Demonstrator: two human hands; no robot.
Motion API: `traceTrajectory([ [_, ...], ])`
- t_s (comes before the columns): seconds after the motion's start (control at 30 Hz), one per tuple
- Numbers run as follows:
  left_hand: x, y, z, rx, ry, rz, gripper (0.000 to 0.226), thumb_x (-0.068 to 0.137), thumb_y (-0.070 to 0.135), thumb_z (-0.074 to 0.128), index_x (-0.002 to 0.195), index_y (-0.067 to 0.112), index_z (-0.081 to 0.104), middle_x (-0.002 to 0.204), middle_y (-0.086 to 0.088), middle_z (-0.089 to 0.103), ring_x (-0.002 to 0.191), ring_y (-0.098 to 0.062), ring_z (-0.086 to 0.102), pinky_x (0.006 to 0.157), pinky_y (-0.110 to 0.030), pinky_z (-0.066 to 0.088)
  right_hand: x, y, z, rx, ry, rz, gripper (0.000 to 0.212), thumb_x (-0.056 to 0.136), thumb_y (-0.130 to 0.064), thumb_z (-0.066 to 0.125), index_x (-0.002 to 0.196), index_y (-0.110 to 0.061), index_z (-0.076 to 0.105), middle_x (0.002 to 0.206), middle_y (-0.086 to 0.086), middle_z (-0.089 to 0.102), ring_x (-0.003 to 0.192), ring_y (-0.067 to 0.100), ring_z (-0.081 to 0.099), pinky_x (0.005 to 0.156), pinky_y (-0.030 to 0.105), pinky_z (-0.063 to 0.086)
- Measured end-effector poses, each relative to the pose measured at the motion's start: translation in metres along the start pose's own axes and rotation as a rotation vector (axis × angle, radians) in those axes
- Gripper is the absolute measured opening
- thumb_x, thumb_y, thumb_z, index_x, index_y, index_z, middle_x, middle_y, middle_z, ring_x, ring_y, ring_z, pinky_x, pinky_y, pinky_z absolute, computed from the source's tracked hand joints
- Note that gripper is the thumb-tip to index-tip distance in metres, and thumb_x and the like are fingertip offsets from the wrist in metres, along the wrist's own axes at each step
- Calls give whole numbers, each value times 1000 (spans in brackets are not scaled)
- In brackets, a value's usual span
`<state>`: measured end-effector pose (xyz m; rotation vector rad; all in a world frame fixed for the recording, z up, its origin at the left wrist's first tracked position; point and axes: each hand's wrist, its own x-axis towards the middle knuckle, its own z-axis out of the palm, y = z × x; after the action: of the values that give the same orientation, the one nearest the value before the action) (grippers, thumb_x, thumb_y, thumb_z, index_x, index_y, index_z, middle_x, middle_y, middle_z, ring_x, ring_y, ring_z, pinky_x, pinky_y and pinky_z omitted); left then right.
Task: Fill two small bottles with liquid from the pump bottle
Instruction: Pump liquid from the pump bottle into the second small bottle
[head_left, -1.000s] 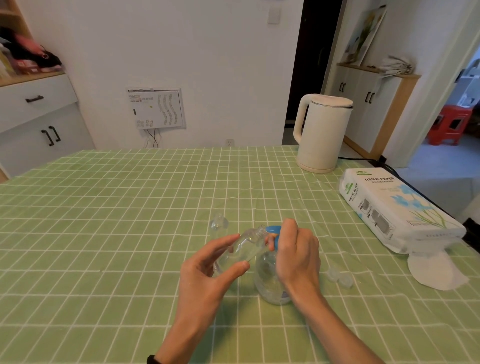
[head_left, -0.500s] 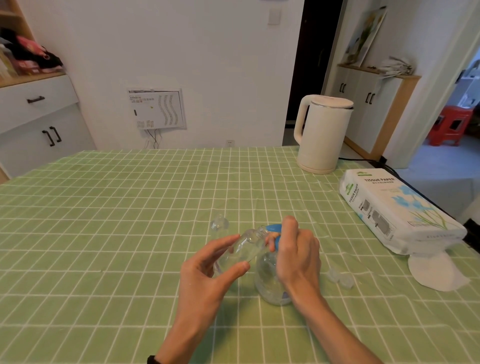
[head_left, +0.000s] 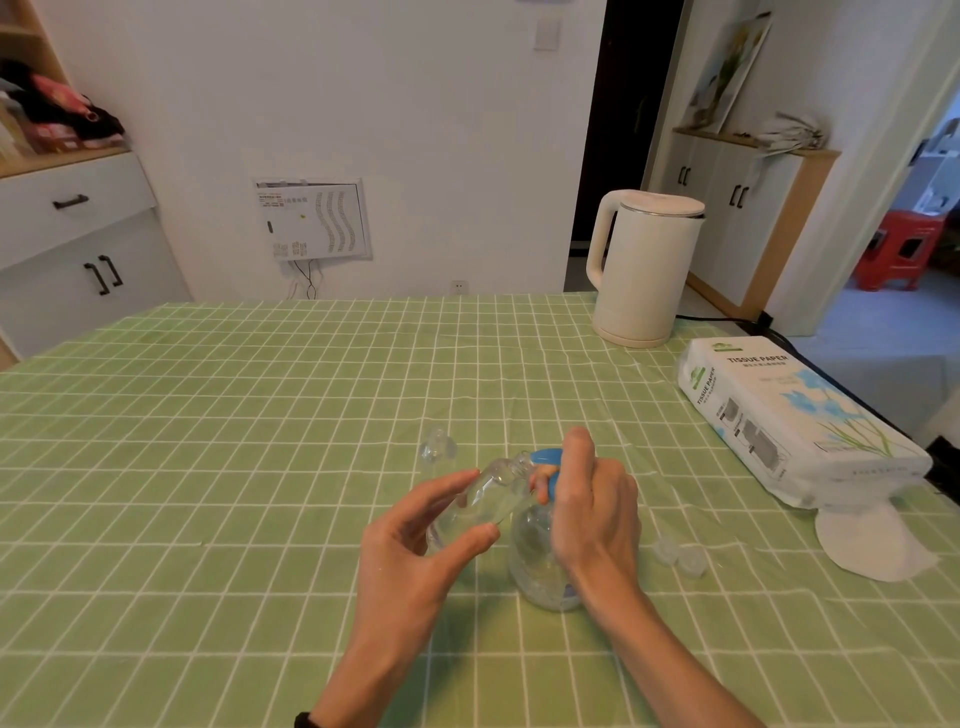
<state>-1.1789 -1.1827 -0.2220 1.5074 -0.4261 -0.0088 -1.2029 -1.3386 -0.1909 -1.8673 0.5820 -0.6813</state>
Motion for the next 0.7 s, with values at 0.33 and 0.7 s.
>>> traceTrajectory([
  [0.33,0,-1,1,-6,-9,13,51,67,25,92,114,43,79,121,16,79,123,-2,69,107,-32,51,1,4,0,-17,-7,-16,58,85,-48,24,40,-23,52,48,-21,62,57,-3,60,59,30,34],
  [0.7,0,1,-1,58,-11,118,46,71,18,93,109,39,75,116,11,79,112,-9,74,99,-15,53,1,2,-1,-25,-13,-16,58,87,-49,23,45,-42,62,56,-23,68,59,0,61,61,30,37],
])
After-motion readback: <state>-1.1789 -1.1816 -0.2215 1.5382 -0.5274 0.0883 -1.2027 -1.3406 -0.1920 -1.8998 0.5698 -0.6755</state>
